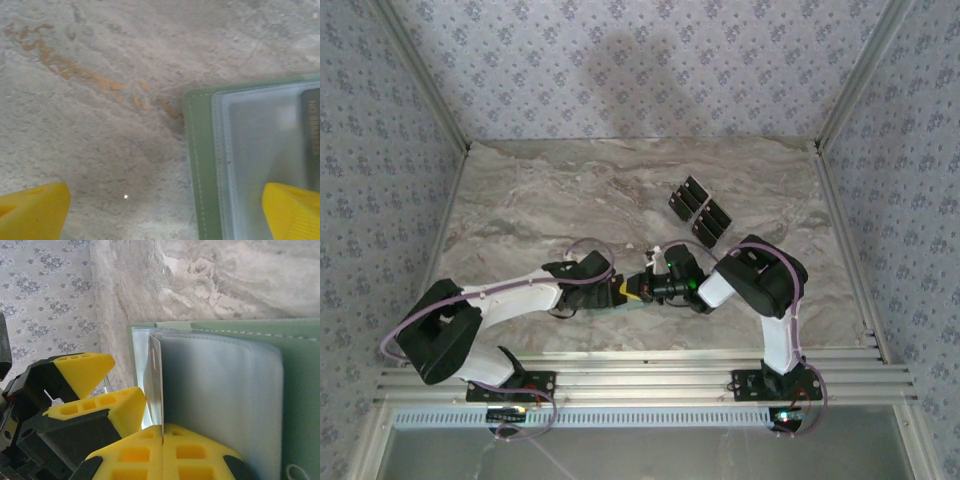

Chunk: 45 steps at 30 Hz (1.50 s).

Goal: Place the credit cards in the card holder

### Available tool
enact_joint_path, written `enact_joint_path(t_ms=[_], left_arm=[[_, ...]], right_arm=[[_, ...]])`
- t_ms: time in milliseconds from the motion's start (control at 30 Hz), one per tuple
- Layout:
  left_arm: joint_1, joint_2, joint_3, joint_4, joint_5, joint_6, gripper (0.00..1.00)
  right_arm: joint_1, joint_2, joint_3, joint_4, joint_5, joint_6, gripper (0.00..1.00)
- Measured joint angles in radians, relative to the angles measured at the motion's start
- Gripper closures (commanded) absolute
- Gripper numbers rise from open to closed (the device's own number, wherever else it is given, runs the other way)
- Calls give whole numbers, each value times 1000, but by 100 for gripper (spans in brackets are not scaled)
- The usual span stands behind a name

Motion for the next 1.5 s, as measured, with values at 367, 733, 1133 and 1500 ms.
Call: enact_joint_path(t_ms=[367,733,1133,1500], left_arm=[[97,-126,-42,-79,-27,-37,0],[102,-132,-82,-74,-27,-43,0],[114,-152,-119,-31,-31,-45,0],[115,-119,-119,-6,-43,-36,0]], right_arm=[[11,-64,43,-132,15,-41,58],[18,-218,89,-507,114,-168,49],[37,-328,282,-985,291,-419,78],[77,-240,382,-1145,378,-521,93]])
